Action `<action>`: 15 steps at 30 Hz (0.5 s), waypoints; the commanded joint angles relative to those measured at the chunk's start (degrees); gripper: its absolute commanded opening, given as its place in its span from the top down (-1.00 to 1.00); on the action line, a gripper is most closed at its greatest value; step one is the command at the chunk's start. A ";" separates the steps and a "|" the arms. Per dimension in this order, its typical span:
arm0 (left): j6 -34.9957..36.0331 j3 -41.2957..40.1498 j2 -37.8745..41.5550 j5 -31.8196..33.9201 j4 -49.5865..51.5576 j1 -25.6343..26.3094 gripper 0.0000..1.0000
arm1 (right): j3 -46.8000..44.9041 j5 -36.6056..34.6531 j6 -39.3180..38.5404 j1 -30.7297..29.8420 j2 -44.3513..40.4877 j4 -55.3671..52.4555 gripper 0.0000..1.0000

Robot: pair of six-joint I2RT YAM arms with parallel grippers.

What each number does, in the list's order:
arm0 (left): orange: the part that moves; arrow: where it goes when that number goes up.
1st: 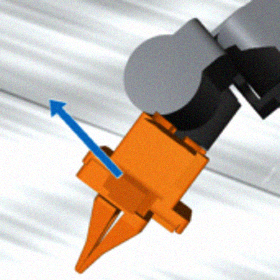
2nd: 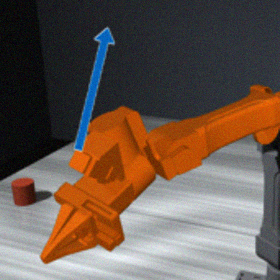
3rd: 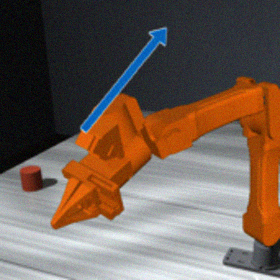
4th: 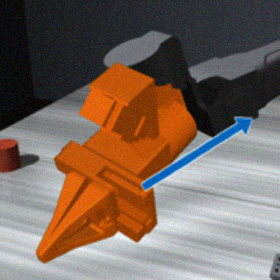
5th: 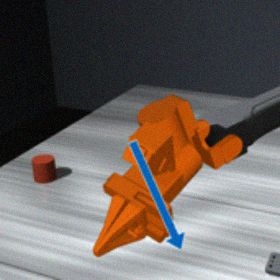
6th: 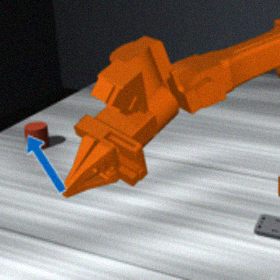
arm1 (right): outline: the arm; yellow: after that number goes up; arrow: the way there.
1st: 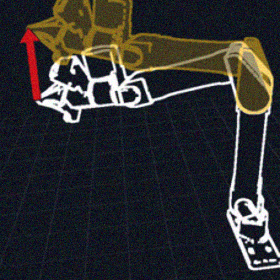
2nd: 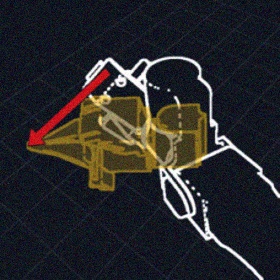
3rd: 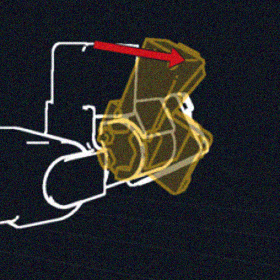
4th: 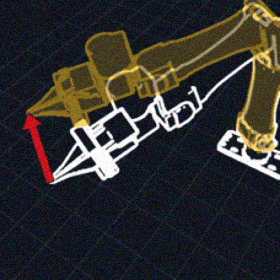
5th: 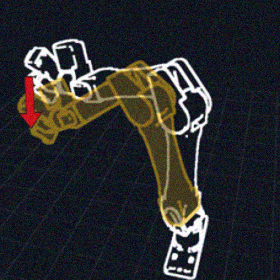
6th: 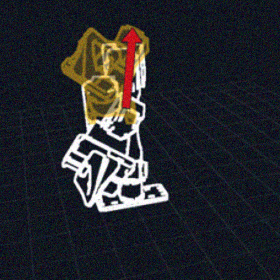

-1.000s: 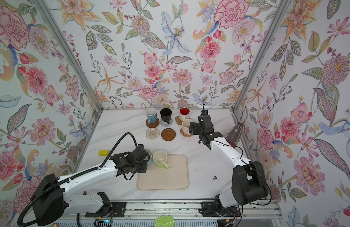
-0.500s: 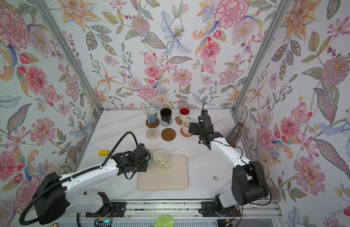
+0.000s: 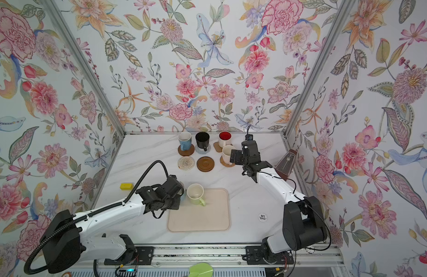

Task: Place cups on coasters
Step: Pick up the cup from the tray.

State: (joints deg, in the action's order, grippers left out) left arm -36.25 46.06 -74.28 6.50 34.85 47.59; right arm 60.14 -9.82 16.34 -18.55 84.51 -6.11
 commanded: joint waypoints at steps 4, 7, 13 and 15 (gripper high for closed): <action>1.09 0.96 0.36 1.83 1.58 0.30 1.00 | -0.79 0.51 0.80 0.50 -0.92 1.18 -0.99; 1.26 1.46 0.58 2.43 2.18 0.39 1.00 | -0.98 0.49 0.80 0.52 -0.84 1.23 -0.99; 0.87 2.20 2.53 6.08 4.06 0.32 1.00 | -1.03 0.37 0.80 0.49 -0.92 1.25 -0.98; 0.99 2.60 3.59 7.52 4.76 0.31 1.00 | -1.07 0.48 0.80 0.48 -0.92 1.28 -0.98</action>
State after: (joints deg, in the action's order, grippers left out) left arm -35.81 46.28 -73.30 9.23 37.74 47.59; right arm 59.94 -9.63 16.51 -18.28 84.51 -5.65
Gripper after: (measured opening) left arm 0.170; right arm 0.992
